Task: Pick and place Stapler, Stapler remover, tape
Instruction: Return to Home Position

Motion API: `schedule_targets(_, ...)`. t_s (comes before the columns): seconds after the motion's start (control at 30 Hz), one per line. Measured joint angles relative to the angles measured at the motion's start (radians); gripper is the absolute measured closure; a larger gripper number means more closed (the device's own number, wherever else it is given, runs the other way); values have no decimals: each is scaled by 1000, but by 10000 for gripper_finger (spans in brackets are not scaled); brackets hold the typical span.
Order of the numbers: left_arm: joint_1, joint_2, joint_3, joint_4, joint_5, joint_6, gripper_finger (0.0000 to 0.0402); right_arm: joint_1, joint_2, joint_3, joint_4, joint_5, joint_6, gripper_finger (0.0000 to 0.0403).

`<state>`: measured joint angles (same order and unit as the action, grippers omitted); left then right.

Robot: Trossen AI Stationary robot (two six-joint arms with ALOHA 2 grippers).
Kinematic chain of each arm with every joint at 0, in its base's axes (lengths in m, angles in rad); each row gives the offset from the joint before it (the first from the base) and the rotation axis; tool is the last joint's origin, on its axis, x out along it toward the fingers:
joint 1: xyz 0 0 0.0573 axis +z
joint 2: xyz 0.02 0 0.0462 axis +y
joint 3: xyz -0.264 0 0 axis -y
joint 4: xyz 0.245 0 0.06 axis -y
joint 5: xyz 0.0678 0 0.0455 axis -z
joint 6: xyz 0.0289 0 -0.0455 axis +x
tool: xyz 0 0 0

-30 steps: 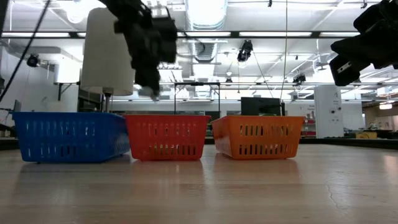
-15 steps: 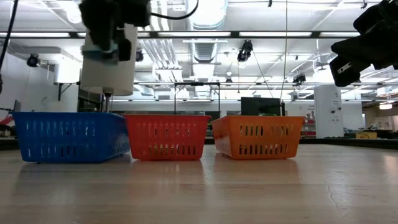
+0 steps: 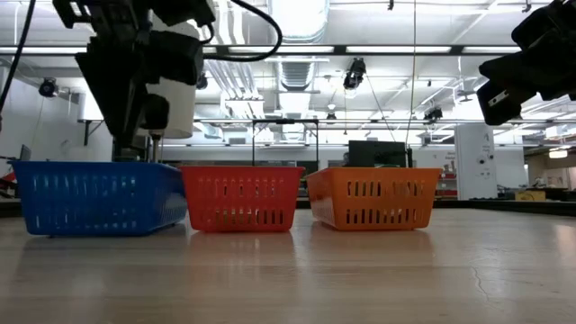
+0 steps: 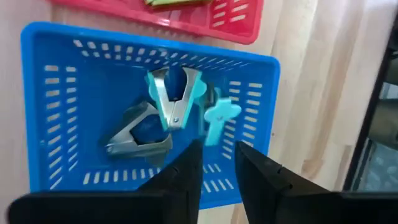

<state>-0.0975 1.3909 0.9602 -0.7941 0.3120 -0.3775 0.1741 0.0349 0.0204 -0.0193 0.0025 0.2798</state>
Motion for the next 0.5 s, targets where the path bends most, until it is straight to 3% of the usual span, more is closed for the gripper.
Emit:
schedule_targets(0.27, 14, -18, 33, 18, -31, 59, 295, 0, 0, 0, 0, 0, 0, 394)
schedule_targets(0.37, 37, -58, 27, 127, -32, 64, 319, 0, 0, 0, 0, 0, 0, 394)
schedule_targets(0.5, 87, -158, -37, 303, -23, 69, 385, 0, 0, 0, 0, 0, 0, 394)
